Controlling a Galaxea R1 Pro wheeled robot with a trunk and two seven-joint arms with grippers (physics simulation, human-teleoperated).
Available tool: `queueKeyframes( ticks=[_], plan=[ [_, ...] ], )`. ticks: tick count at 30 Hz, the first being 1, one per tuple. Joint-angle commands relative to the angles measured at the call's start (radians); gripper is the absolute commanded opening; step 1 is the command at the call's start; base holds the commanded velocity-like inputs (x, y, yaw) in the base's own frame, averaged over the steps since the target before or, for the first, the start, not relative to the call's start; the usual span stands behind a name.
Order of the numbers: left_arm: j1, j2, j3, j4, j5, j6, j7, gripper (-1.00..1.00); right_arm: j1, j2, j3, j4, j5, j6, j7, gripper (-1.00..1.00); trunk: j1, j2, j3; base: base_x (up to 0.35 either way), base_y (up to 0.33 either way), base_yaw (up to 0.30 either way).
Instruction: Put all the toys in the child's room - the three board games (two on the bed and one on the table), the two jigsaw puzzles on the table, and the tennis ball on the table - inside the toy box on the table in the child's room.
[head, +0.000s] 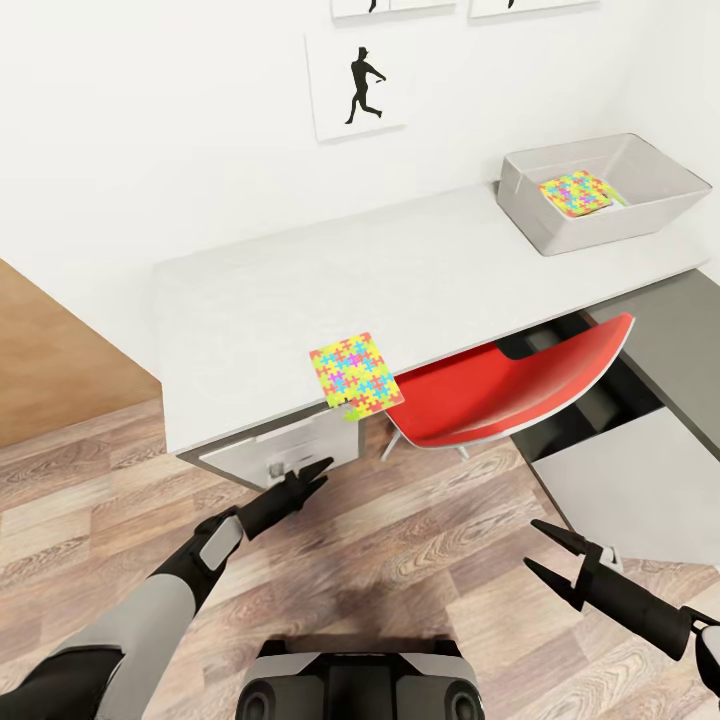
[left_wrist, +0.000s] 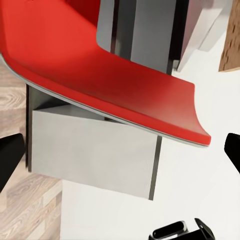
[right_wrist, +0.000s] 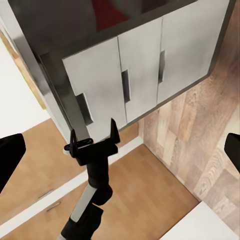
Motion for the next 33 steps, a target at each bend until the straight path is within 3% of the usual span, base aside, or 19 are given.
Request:
queueKeyframes(
  ticks=[1,8,18,26,33],
  plan=[
    [-0.002,-0.003,0.003,0.000,0.002,0.010,0.003,1.00,-0.001,0.000,-0.001,0.001,0.009,0.004,0.009,1.00,0.001,-0.001,-0.001,0.000,0.000,0.000],
    [-0.010,-0.012,-0.012,-0.029,0.001,0.010,0.034,1.00,-0.001,-0.006,-0.002,0.003,0.010,0.004,0.009,1.00,0.001,-0.001,-0.001,0.000,0.000,0.000],
    [-0.011,-0.017,-0.087,-0.083,0.002,0.011,0.073,1.00,-0.001,-0.008,-0.002,0.005,0.010,0.004,0.009,1.00,0.001,-0.001,-0.001,0.000,0.000,0.000],
    [-0.007,-0.046,-0.124,-0.092,0.001,0.010,0.079,1.00,-0.001,-0.008,-0.002,0.005,0.010,0.004,0.009,1.00,0.001,-0.001,-0.001,0.000,0.000,0.000],
    [-0.008,-0.057,-0.138,-0.093,0.001,0.009,0.087,1.00,-0.001,-0.008,-0.002,0.005,0.010,0.004,0.009,1.00,0.001,-0.001,-0.001,0.000,0.000,0.000]
  ],
)
